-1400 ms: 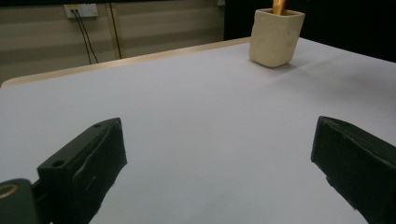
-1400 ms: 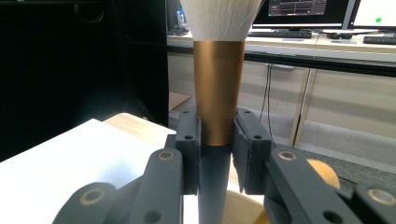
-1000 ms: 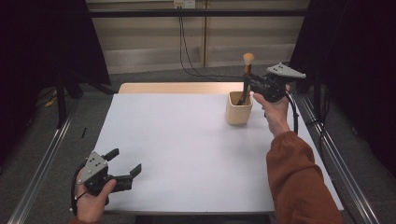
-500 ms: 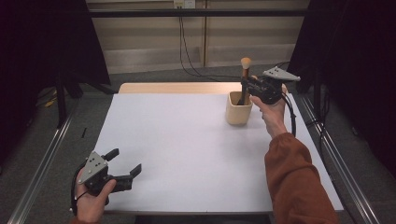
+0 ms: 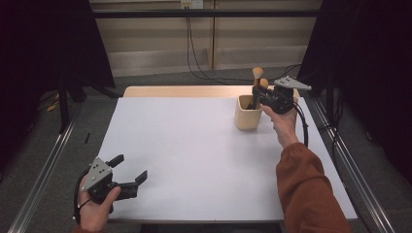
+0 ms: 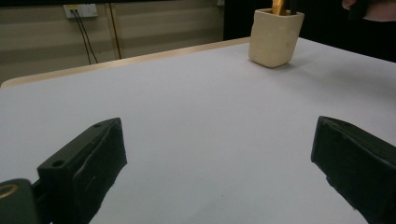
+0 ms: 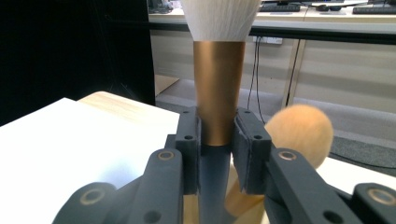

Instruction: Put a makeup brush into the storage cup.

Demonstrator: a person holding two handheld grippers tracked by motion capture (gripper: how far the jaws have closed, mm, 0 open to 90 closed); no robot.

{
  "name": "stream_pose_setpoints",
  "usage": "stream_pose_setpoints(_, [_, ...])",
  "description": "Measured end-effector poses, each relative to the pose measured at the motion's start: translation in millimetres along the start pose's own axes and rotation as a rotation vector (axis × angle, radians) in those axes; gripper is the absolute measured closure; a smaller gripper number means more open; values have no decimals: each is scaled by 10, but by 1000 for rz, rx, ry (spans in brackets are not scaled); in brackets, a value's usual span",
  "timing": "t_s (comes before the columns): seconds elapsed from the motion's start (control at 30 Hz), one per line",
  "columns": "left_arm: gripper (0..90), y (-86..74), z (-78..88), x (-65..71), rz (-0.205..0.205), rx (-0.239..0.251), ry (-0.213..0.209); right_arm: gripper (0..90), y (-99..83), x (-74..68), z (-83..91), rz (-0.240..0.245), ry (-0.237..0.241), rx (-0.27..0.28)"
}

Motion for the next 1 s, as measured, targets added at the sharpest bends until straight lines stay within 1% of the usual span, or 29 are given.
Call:
stream_pose_setpoints(0.1, [31, 1, 2, 1, 0, 2, 1, 742, -48, 0, -2, -10, -2, -16])
stream_pose_setpoints(0.17, [31, 0, 1, -1, 0, -1, 0, 742, -75, 2, -7, -2, -6, -29])
stream_pose_setpoints(0.27, [31, 0, -1, 2, -5, -2, -4, 742, -113, 3, -3, -2, -8, -32])
stream_pose_setpoints(0.37, [31, -2, -7, 11, -6, -5, -4, 741, -153, 4, 2, -12, -11, -40])
stream_pose_setpoints(0.57, [31, -1, -4, 8, -6, -4, -4, 741, -225, -9, -8, -18, 2, -55])
stream_pose_setpoints(0.67, [31, -1, -4, 7, -6, -5, -5, 741, -235, -27, -19, -20, 5, -54])
stream_pose_setpoints(0.77, [31, -1, -1, 2, -6, -5, -4, 740, -258, -44, -28, -13, 8, -64])
stream_pose_setpoints(0.8, [31, -1, -1, 2, -6, -6, -4, 741, -271, -47, -30, -21, 9, -64])
stream_pose_setpoints(0.83, [31, -1, -1, 3, -6, -6, -4, 740, -281, -44, -28, -18, 7, -68])
stream_pose_setpoints(0.93, [31, 0, -2, 2, -3, -4, -3, 739, -308, -41, -21, -29, 0, -80])
stream_pose_setpoints(1.0, [30, -1, -2, 0, 1, -3, 0, 739, -323, -44, -10, -31, 1, -76])
Point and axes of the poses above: each handheld gripper's, and its own axes: z roughly backward along the jaws, y roughly out of its top, x roughly to its right, the point moved 1 cm from there along -z, roughly forward along the jaws, and after that the axes turned 11 degrees about z, right-handed, at the moved point
